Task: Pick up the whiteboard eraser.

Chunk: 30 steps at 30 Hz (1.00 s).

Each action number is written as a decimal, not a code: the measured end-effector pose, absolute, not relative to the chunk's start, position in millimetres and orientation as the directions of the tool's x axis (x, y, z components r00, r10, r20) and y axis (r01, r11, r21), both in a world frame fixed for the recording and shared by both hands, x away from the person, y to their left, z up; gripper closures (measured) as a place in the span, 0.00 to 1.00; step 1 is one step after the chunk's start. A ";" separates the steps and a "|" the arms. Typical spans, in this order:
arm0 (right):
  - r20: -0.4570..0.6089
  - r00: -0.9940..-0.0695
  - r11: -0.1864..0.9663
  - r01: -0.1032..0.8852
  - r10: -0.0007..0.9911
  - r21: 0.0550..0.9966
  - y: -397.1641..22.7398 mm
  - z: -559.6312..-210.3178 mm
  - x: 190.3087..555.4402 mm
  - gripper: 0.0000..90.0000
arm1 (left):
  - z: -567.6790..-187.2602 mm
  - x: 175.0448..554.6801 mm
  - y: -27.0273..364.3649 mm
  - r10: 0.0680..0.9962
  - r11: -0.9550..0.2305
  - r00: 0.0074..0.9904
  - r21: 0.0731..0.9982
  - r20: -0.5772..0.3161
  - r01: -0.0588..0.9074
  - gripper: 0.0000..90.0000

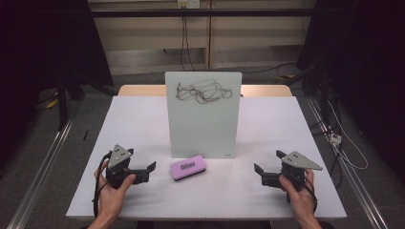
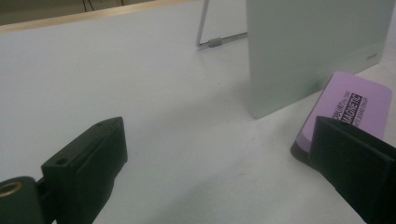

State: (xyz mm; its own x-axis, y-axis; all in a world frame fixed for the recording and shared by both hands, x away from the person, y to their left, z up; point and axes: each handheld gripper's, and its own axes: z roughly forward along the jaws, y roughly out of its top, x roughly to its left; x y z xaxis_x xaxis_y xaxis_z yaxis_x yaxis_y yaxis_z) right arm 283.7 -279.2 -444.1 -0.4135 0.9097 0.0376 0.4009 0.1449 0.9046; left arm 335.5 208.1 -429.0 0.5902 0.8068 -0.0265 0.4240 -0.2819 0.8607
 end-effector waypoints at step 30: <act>0.056 -0.453 0.159 0.423 0.890 0.892 -278.5 -444.9 286.8 0.05 | -426.6 344.8 174.7 0.598 -0.448 0.797 0.788 -0.088 0.423 0.13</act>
